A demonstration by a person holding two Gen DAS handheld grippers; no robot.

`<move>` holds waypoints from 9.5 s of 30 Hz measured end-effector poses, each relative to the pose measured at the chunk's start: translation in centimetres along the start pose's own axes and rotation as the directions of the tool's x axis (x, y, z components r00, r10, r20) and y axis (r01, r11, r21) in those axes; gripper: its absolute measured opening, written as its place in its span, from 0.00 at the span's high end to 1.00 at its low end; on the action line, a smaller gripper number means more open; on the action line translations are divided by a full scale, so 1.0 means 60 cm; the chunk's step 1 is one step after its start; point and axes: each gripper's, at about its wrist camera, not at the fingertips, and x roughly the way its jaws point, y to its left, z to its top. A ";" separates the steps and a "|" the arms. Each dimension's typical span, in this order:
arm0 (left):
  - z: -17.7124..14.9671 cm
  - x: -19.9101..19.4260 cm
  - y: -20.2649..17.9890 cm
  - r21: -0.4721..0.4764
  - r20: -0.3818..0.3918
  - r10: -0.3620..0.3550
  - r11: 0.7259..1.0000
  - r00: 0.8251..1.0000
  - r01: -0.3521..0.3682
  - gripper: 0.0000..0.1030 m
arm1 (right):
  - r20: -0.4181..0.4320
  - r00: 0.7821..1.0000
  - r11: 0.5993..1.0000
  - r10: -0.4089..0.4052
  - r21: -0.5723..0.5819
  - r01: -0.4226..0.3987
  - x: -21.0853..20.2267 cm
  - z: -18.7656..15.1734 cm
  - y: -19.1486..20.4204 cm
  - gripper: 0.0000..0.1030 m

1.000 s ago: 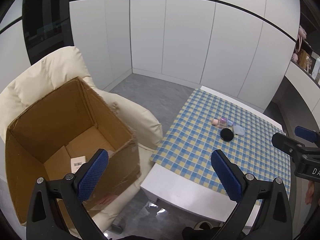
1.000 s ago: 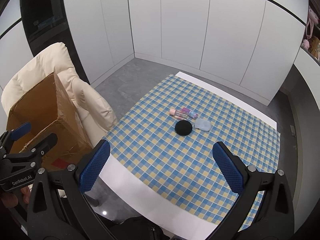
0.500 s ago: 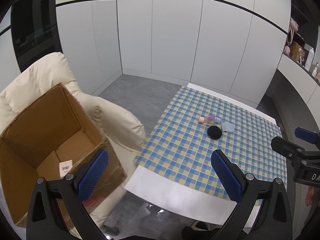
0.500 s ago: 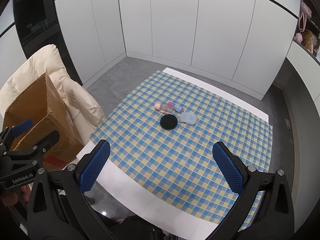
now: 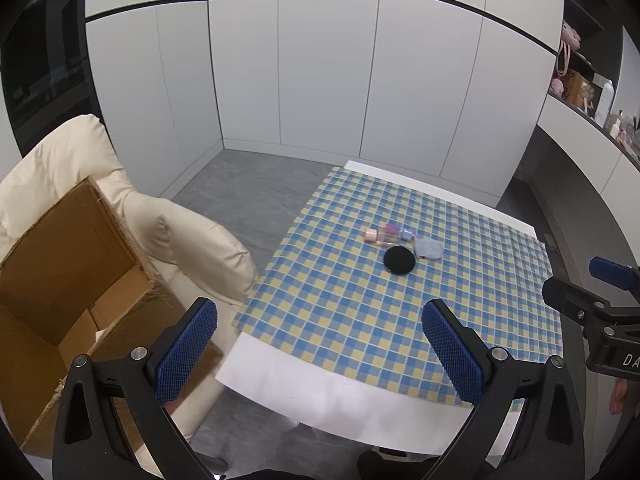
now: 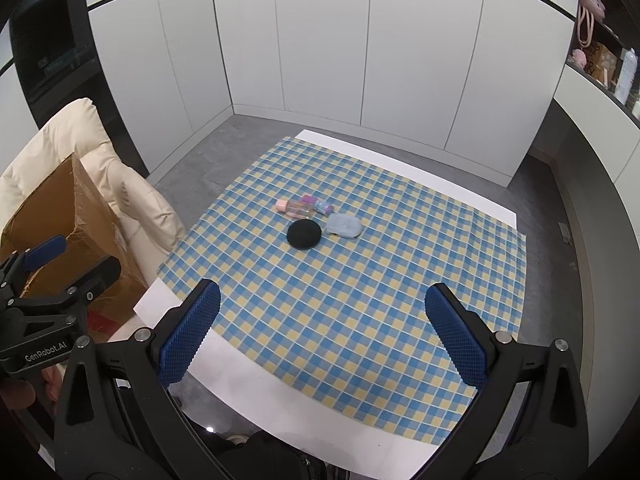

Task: Organize objects
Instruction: 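Withdraw both tools from the box and move over the checkered table, then grasp the black round sponge with left tool while right tool grasps the pale blue case, then lift and carry the black sponge and pale blue case toward the cardboard box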

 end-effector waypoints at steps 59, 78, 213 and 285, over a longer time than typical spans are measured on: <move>-0.023 0.180 -0.147 0.136 -0.168 -0.038 0.989 0.985 0.061 0.01 | -0.178 0.982 0.989 -0.068 0.119 0.090 0.144 -0.053 -0.167 0.00; -0.002 0.398 -0.164 0.120 -0.243 -0.041 0.990 0.969 0.072 0.08 | -0.225 0.973 0.996 -0.056 0.055 0.070 0.372 -0.041 -0.158 0.09; 0.011 -0.023 -0.127 0.091 0.013 -0.128 0.988 0.992 0.127 0.54 | -0.011 1.000 0.987 -0.023 0.158 0.024 -0.023 -0.044 -0.111 0.41; -0.012 -0.081 0.153 -0.125 0.054 0.038 0.992 0.998 -0.031 0.54 | 0.056 0.988 0.989 0.142 -0.057 -0.138 0.035 0.064 0.193 0.41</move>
